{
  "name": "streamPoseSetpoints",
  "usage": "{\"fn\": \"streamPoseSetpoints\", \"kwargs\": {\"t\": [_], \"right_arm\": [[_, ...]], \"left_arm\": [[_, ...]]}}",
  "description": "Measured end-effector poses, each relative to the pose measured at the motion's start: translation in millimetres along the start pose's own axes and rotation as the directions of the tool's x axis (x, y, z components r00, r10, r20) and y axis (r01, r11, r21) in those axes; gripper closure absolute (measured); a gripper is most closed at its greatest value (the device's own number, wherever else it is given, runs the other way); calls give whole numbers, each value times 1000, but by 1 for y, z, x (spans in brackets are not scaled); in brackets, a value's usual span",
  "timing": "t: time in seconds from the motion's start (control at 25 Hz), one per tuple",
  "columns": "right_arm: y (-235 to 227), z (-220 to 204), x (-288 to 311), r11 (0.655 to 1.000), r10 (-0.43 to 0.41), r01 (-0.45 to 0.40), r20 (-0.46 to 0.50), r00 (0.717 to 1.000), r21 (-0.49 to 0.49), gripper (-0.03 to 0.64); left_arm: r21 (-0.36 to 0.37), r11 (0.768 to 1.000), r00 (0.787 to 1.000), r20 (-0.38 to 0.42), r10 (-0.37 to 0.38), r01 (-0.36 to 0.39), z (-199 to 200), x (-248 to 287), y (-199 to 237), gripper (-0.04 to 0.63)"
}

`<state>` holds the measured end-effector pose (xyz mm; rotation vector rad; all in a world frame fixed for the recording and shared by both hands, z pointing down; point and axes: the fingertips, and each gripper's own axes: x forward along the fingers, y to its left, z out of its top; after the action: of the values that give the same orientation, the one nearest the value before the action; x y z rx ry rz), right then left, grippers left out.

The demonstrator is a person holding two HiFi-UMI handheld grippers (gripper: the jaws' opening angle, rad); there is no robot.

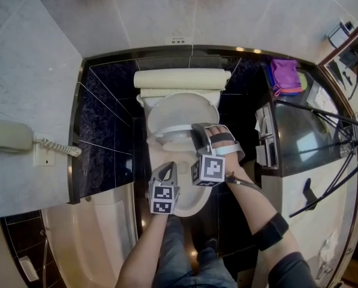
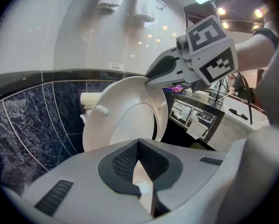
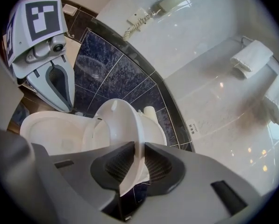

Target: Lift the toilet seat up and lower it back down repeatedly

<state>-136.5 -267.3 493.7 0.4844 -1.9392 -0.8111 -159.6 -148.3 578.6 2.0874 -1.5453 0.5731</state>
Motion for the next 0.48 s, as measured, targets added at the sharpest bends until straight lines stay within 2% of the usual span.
{"fn": "streamPoseSetpoints", "kwargs": {"t": [0.24,0.48], "right_arm": [[40,6,-39,1000,-6,6,15,1000,-10,532],[99,8,-78,999,18,-17,26,999,-49,531]], "left_arm": [[-18,1000,1000,0,16,-16,-11,-10,-11,603],[-26,999,999,19,29,-28,-16,-22,-24,603]]}}
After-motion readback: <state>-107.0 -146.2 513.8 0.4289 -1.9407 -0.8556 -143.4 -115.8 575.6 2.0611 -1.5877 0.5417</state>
